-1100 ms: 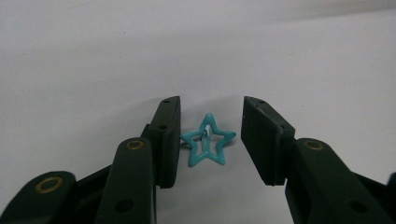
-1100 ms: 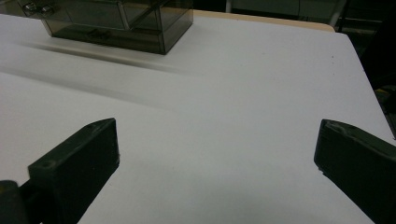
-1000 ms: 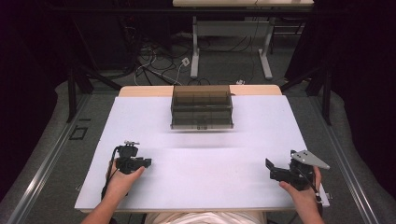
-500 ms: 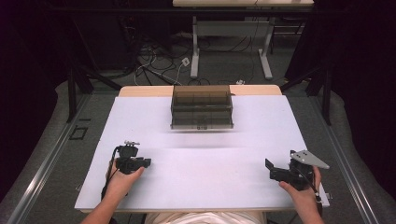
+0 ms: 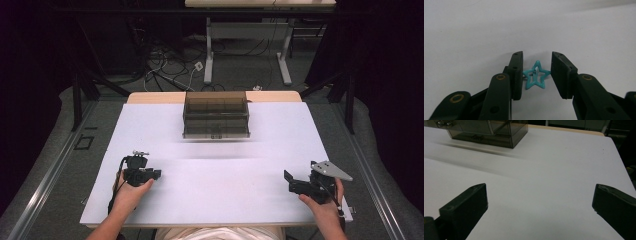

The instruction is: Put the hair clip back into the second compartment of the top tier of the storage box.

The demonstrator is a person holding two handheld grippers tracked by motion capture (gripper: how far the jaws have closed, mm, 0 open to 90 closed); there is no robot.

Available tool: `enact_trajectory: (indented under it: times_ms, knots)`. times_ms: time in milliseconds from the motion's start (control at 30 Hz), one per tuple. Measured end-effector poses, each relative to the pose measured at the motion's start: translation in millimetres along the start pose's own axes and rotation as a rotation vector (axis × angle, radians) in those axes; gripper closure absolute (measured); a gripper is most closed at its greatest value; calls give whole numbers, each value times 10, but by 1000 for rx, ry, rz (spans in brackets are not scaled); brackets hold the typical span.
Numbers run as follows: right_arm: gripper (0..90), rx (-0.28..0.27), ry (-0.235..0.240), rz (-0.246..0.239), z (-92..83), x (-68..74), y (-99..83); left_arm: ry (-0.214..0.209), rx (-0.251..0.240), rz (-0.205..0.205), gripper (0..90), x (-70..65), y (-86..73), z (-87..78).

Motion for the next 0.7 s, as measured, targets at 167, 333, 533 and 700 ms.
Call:
enact_trajectory:
  times_ms: [167,333,533,700]
  knots:
    - [0,7,-1,1,-4,-1,-6,-3,-6,-3,625,7,8,-10]
    - [0,6,0,1,-3,-1,-5,-3,-16,-3,625,11,22,-26]
    - [0,8,-2,1,-1,-5,-7,-9,-22,-4,625,15,34,-59]
    - [0,8,-3,2,-1,-7,-7,-5,-47,-7,625,19,60,-83]
Point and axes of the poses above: each handheld gripper's, and its own axes: z roughly forward along the jaws, y roughly out of its top, x roughly to its left, the point moved 10 cm from there along z, roughly forward along the jaws, and after that the axes turned 3 degrees about -z, right-handed, at the moved point
